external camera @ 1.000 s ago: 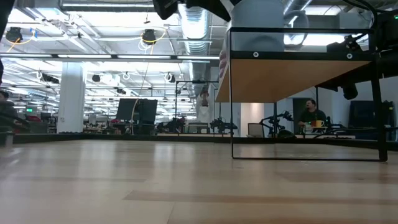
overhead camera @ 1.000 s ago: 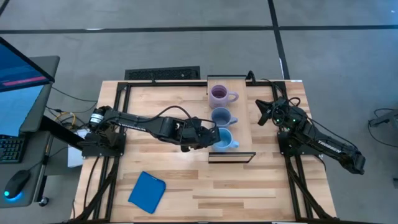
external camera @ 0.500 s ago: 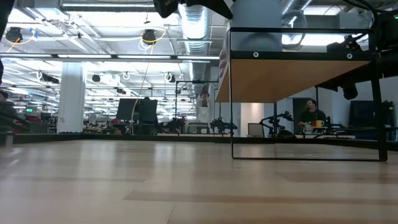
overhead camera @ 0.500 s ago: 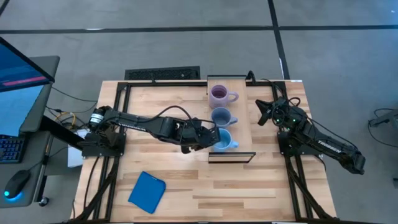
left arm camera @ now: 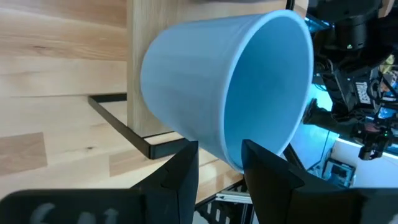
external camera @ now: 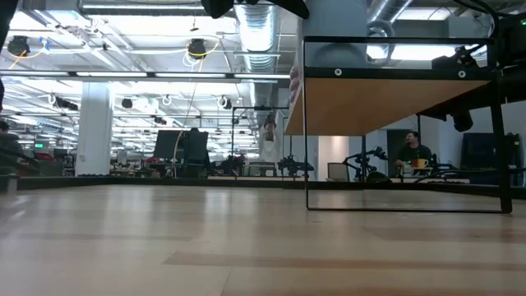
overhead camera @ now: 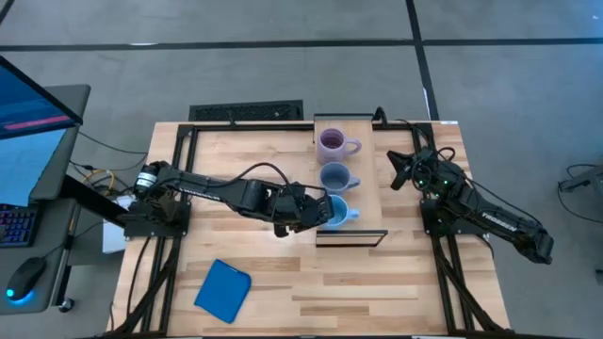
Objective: Stack small to large cups/mugs on shelf
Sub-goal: Put the light blue mug on the shelf, then return to Home Position
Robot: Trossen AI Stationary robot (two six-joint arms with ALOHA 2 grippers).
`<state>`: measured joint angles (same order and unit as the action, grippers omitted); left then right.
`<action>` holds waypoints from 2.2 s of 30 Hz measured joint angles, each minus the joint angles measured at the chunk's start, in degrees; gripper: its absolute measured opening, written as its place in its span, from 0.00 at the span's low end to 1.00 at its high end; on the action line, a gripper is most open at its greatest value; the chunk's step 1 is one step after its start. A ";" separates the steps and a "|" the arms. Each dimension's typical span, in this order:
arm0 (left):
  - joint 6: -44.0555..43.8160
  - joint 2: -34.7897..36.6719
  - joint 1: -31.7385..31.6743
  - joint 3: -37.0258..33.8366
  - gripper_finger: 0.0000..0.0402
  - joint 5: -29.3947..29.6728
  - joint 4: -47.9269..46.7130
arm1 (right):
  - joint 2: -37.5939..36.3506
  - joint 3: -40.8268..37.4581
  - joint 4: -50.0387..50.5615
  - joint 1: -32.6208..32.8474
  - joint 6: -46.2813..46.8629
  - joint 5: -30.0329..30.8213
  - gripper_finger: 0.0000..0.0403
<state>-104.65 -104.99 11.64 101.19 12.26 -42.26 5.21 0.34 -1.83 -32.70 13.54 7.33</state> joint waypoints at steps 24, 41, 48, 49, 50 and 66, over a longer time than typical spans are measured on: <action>-2.64 0.02 0.57 0.04 0.28 -1.52 1.74 | 0.00 0.00 0.00 -0.01 0.02 0.00 0.16; -1.57 0.09 0.22 0.04 0.28 1.97 1.55 | 0.00 0.00 0.00 0.00 0.02 -0.02 0.16; -4.05 0.03 0.29 0.02 0.28 -0.44 0.00 | 0.01 0.00 0.00 -0.01 0.02 -0.02 0.16; -4.12 0.03 0.32 0.02 0.28 -0.44 0.01 | 0.00 0.00 0.00 0.00 0.02 -0.02 0.16; -4.13 0.04 0.35 0.02 0.28 -0.46 0.07 | 0.00 0.00 0.02 0.00 0.02 -0.02 0.16; -5.13 0.02 0.35 0.02 0.28 -3.12 3.39 | 0.02 0.00 0.00 0.01 0.02 -0.02 0.16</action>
<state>-109.78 -104.97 11.99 101.21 9.14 -38.87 5.23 0.34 -1.83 -32.69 13.56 7.31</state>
